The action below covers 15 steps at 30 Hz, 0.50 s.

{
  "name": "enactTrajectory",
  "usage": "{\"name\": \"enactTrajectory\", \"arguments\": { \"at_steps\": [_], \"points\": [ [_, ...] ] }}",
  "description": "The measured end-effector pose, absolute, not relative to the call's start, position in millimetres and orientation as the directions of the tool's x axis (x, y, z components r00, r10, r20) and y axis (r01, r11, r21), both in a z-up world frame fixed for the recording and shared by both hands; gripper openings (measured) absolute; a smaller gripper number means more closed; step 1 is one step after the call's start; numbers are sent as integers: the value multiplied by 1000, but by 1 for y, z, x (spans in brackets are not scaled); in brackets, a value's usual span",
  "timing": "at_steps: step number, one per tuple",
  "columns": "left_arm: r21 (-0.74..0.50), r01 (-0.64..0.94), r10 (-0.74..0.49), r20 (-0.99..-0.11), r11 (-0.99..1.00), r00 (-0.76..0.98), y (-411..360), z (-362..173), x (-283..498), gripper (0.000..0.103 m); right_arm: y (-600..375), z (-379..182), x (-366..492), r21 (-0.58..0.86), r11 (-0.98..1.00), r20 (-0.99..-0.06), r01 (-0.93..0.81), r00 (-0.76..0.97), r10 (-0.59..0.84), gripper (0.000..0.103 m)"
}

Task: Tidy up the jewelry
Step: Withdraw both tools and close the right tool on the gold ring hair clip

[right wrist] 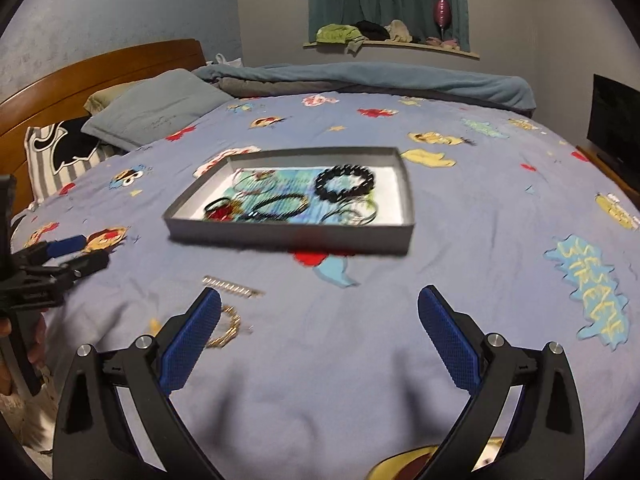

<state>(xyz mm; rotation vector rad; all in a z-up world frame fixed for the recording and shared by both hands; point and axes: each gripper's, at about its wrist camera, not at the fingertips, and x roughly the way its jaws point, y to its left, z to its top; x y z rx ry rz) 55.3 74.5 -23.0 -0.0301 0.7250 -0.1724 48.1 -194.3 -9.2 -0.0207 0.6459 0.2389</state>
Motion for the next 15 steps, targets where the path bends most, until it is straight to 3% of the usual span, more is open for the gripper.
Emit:
{"name": "enactTrajectory", "arguments": {
  "at_steps": [12, 15],
  "points": [
    [-82, 147, -163, -672, 986, 723, 75, -38, 48, 97, -142, -41, 49, 25, 938, -630, -345, 723, 283, 97],
    [-85, 151, -169, -671, 985, 722, 75, -38, 48, 97, -137, -46, 56, 10, 935, -642, -354, 715, 278, 90]
  ]
}}
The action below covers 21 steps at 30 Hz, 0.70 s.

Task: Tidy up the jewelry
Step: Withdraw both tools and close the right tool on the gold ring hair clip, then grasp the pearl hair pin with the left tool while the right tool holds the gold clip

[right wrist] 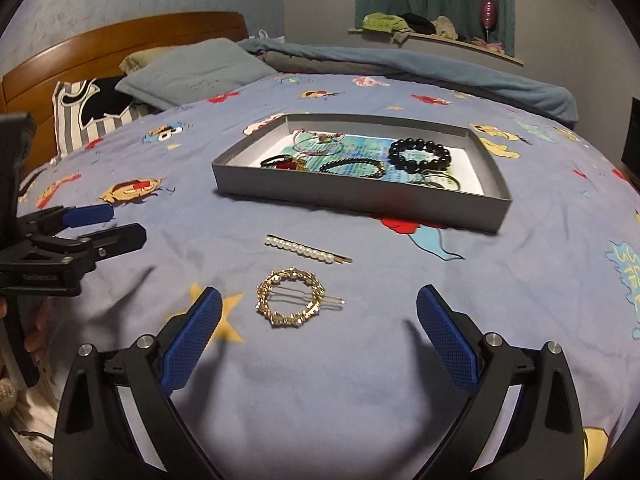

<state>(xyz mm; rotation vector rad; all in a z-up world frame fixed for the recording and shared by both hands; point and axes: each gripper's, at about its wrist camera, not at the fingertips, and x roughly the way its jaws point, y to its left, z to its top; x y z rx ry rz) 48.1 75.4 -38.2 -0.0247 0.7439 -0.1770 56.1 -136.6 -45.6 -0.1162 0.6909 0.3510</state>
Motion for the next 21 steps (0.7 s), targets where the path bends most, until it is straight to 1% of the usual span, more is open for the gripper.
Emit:
{"name": "enactTrajectory", "arguments": {
  "at_steps": [1, 3, 4, 6, 7, 9, 13, 21],
  "points": [
    [-84, 154, -170, -671, 985, 722, 75, -38, 48, 97, -134, -47, 60, 7, 932, -650, -361, 707, 278, 88],
    [-88, 158, -175, -673, 984, 719, 75, -39, 49, 97, -130, -49, 63, 5, 926, -658, -378, 696, 288, 77],
    [-92, 158, -178, -674, 983, 717, 75, -39, 49, 97, -128, -50, 64, 2, 922, -663, -388, 690, 291, 74],
    [-99, 159, -184, -676, 982, 714, 76, -41, 51, 97, -123, -51, 65, -5, 912, -672, -410, 677, 301, 64],
    [-101, 160, -186, -677, 982, 712, 76, -42, 52, 97, -119, -52, 65, -11, 905, -676, -426, 670, 307, 61],
    [-105, 161, -189, -679, 981, 709, 76, -43, 53, 97, -115, -55, 64, -25, 894, -682, -446, 661, 311, 50],
    [-117, 172, -205, -682, 978, 702, 73, -44, 56, 97, -115, -53, 59, -31, 883, -672, -469, 664, 328, 50],
    [-133, 235, -261, -682, 963, 684, 48, -46, 61, 97, -147, -41, 51, -11, 908, -641, -419, 700, 315, 50]
  ]
}}
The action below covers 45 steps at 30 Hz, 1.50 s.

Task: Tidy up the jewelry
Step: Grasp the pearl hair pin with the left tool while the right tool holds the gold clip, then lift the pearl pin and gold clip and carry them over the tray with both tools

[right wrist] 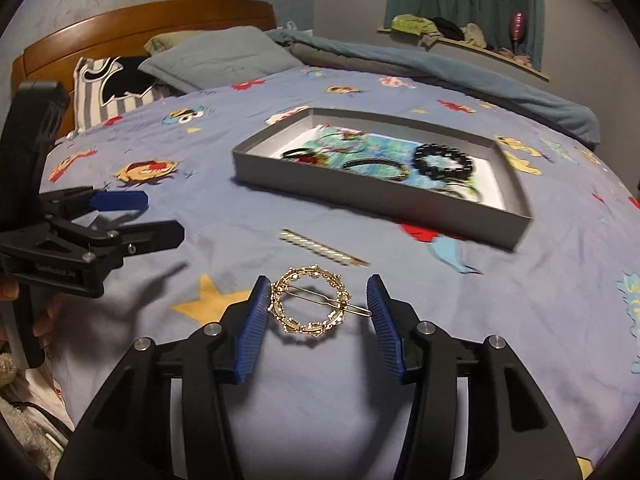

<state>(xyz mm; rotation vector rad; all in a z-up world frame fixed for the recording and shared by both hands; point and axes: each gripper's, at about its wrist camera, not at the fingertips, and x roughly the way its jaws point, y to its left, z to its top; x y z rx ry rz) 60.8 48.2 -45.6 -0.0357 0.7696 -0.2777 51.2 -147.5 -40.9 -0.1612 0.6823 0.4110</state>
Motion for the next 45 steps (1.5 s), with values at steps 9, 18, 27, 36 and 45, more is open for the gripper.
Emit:
{"name": "enactTrajectory", "arguments": {
  "at_steps": [9, 18, 27, 36, 45],
  "points": [
    [-194, 289, -342, -677, 937, 652, 5, -51, 74, 96, -194, -28, 51, 26, 947, -623, -321, 736, 266, 50],
    [-164, 318, -340, -681, 934, 649, -46, -56, 90, 88, -218, -27, 49, 24, 963, -617, -269, 754, 226, 50],
    [-132, 266, -279, -707, 955, 650, -69, -61, 101, 79, -247, -24, 49, 39, 977, -606, -209, 773, 189, 50],
    [-128, 275, -284, -698, 953, 657, -65, -60, 99, 69, -250, -25, 49, 47, 977, -604, -209, 773, 194, 50],
    [-113, 316, -308, -666, 942, 680, -49, -44, 87, 69, -247, -26, 52, 48, 974, -614, -221, 762, 204, 50]
  ]
}}
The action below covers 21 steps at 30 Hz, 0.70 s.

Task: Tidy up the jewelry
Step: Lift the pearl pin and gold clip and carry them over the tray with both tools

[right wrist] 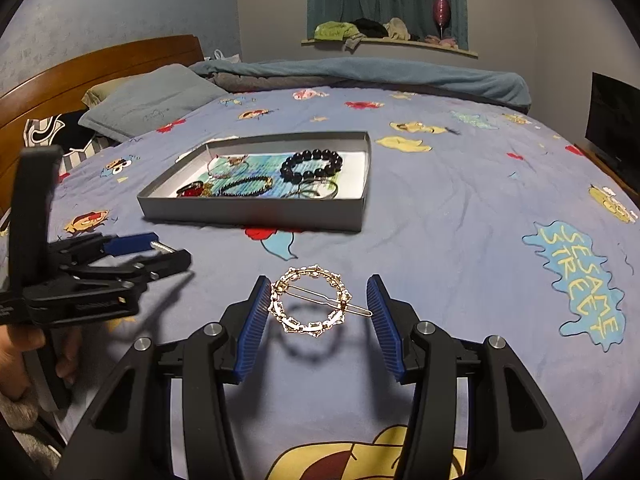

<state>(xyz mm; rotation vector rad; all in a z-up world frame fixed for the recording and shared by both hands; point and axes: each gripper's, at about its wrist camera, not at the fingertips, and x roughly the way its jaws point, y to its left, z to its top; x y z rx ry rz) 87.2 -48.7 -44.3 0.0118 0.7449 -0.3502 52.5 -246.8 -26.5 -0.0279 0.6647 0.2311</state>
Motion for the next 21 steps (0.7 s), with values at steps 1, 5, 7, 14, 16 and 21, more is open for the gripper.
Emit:
{"name": "enactTrajectory", "arguments": {
  "at_steps": [1, 5, 7, 14, 16, 21],
  "points": [
    [-114, 318, -310, -664, 941, 680, -46, -43, 86, 69, -247, -28, 53, 49, 974, -619, -220, 759, 203, 50],
    [-125, 320, -320, -657, 939, 683, -31, -37, 83, 69, -245, -29, 55, 53, 973, -622, -226, 755, 209, 50],
    [-127, 317, -320, -651, 940, 688, -23, -34, 82, 69, -243, -28, 56, 50, 972, -622, -231, 754, 211, 50],
    [-119, 314, -315, -635, 942, 706, 5, -17, 99, 69, -238, -18, 70, 58, 966, -610, -253, 757, 235, 50],
    [-112, 315, -312, -634, 943, 707, 9, -11, 109, 69, -236, -12, 78, 56, 964, -603, -259, 761, 239, 50],
    [-82, 319, -296, -634, 944, 715, 16, 2, 144, 69, -231, 6, 112, 40, 961, -582, -272, 776, 244, 50]
  ]
}}
